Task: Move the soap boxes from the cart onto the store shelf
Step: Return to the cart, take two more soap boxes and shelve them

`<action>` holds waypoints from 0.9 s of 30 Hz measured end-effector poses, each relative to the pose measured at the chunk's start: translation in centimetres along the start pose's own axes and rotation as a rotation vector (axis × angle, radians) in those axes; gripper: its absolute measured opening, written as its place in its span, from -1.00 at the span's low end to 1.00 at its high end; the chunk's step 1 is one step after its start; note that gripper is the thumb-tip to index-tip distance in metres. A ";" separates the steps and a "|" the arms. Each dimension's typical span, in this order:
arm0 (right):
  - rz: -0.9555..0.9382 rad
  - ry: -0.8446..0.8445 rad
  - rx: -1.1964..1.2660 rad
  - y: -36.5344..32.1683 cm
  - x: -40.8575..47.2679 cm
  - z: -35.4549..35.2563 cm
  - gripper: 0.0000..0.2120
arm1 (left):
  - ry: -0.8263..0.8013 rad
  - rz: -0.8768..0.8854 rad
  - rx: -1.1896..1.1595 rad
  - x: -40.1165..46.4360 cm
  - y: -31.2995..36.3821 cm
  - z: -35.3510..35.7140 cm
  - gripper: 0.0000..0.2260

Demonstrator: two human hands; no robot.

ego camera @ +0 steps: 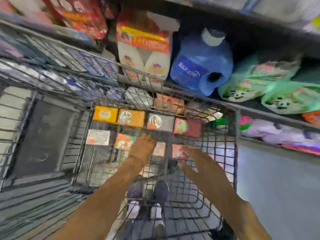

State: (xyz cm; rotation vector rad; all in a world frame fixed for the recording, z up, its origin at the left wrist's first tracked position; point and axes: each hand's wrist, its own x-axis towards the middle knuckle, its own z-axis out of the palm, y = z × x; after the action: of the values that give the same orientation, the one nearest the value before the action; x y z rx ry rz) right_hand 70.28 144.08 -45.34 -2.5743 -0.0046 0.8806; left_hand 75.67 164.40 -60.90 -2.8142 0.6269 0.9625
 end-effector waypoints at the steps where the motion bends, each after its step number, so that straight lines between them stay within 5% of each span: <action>1: -0.011 0.017 -0.013 0.3 0.2 0.5 -0.48 | -0.008 -0.031 -0.017 0.4 -0.2 0.5 -0.66; 5: -0.015 0.011 0.037 1.2 0.7 1.8 -0.50 | 0.032 -0.044 0.035 0.4 -0.2 1.4 -0.40; 10: -0.007 0.020 -0.004 0.9 1.1 1.2 -0.56 | 0.141 -0.001 -0.040 -1.1 0.1 2.2 -0.53; 13: 0.041 0.039 -0.016 1.2 2.2 1.6 -0.60 | 0.222 0.034 -0.221 -3.3 0.0 2.0 -0.43; 16: 0.169 0.081 -0.028 1.5 4.3 2.8 -0.65 | 0.281 -0.019 -0.506 -5.9 -0.8 1.5 -0.56; 22: 0.400 -0.004 0.012 3.1 9.0 6.7 -0.24 | 0.278 -0.094 -0.941 -9.8 -3.3 1.4 -0.56; 27: 0.487 -0.006 0.128 4.6 10.5 9.0 -0.25 | 0.235 -0.136 -1.056 -11.1 -4.2 2.3 -0.61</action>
State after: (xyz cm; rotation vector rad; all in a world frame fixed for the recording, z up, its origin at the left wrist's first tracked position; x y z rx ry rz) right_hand 72.76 144.78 -59.67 -2.4875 0.6782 1.0138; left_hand 68.16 172.66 -56.12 -3.8338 -0.1640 1.1839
